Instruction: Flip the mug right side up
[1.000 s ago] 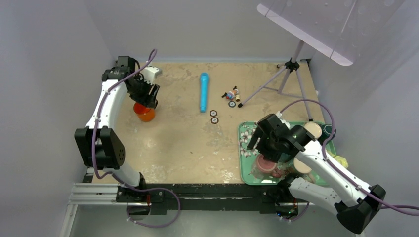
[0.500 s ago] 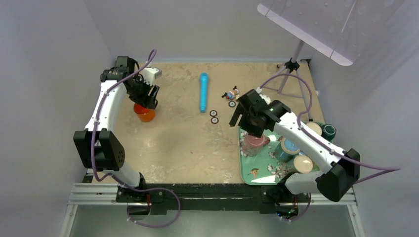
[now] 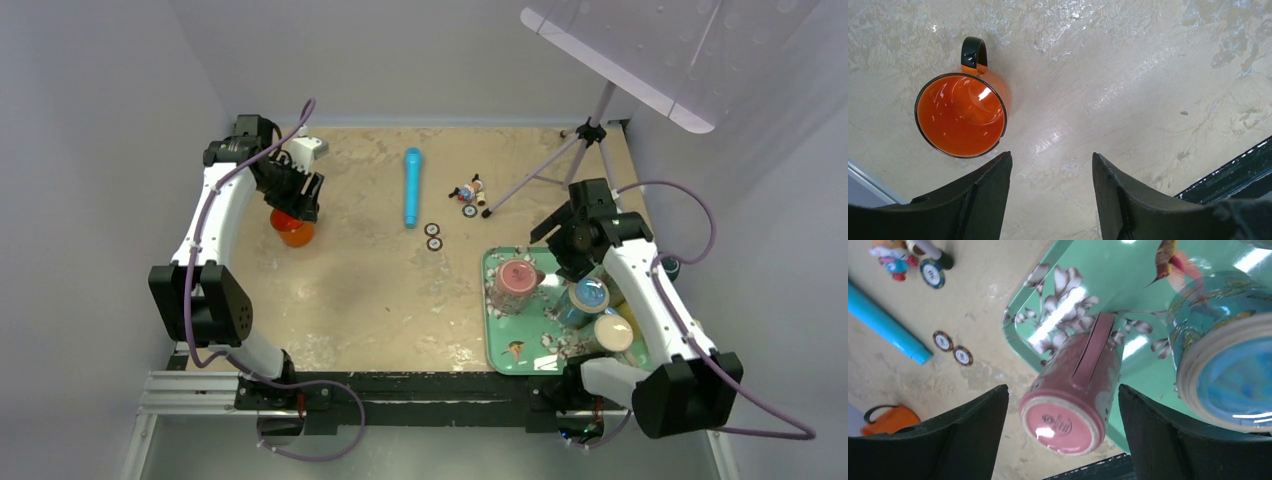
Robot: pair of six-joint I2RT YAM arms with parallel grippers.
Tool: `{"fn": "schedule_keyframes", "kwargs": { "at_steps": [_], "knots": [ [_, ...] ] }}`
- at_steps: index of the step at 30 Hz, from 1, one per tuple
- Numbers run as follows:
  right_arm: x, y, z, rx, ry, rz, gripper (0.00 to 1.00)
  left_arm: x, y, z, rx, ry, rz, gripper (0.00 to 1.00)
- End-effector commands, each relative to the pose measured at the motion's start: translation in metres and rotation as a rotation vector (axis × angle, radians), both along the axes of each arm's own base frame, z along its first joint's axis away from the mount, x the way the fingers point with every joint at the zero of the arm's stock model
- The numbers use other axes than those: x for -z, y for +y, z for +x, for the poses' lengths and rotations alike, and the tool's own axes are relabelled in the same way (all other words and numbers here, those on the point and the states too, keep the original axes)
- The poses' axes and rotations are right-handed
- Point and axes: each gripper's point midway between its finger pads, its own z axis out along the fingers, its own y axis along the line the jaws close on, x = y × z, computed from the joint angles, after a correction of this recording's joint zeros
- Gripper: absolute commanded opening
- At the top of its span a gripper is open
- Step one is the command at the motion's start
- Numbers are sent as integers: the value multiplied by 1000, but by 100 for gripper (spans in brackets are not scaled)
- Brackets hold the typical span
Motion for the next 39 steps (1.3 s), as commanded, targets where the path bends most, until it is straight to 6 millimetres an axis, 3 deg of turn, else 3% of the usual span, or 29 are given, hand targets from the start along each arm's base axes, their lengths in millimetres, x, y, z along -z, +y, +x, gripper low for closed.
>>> {"fn": "schedule_keyframes", "kwargs": {
  "at_steps": [1, 5, 9, 17, 23, 27, 30, 31, 32, 33, 34, 37, 39],
  "knots": [
    [-2, -7, 26, 41, -15, 16, 83, -15, -4, -5, 5, -49, -15, 64],
    [12, -2, 29, 72, 34, 49, 74, -13, 0, -9, 1, -68, 5, 64],
    [27, 2, 20, 94, 60, 80, 65, -11, 1, -11, -1, -80, 15, 64],
    [60, 2, -1, 52, 148, 64, 65, -13, -1, -11, -3, -84, 2, 63],
    [75, 4, 17, 39, 159, 56, 61, -12, -4, -11, -9, -76, -18, 63],
    [86, 16, 21, 2, 167, 109, 58, -13, 0, -11, -12, -81, 4, 63],
    [87, 13, 25, -2, 157, 86, 47, -15, 1, -11, -11, -90, 7, 63],
    [87, 13, 28, -7, 153, 82, 39, -15, -1, -11, -10, -89, 1, 63],
    [87, 15, 30, -24, 146, 87, 29, -16, -2, -11, -10, -89, -6, 63],
    [87, 17, 32, -43, 143, 95, 8, -17, -3, -11, -10, -87, -11, 63],
    [86, 19, 33, -58, 141, 101, 0, -18, -4, -12, -8, -84, -17, 63],
    [76, 26, 36, -134, 100, 92, 0, -25, -10, -17, 5, -76, -51, 63],
    [58, 39, 40, -222, 30, 83, 0, -34, -19, -24, 23, -61, -101, 63]
  ]
}}
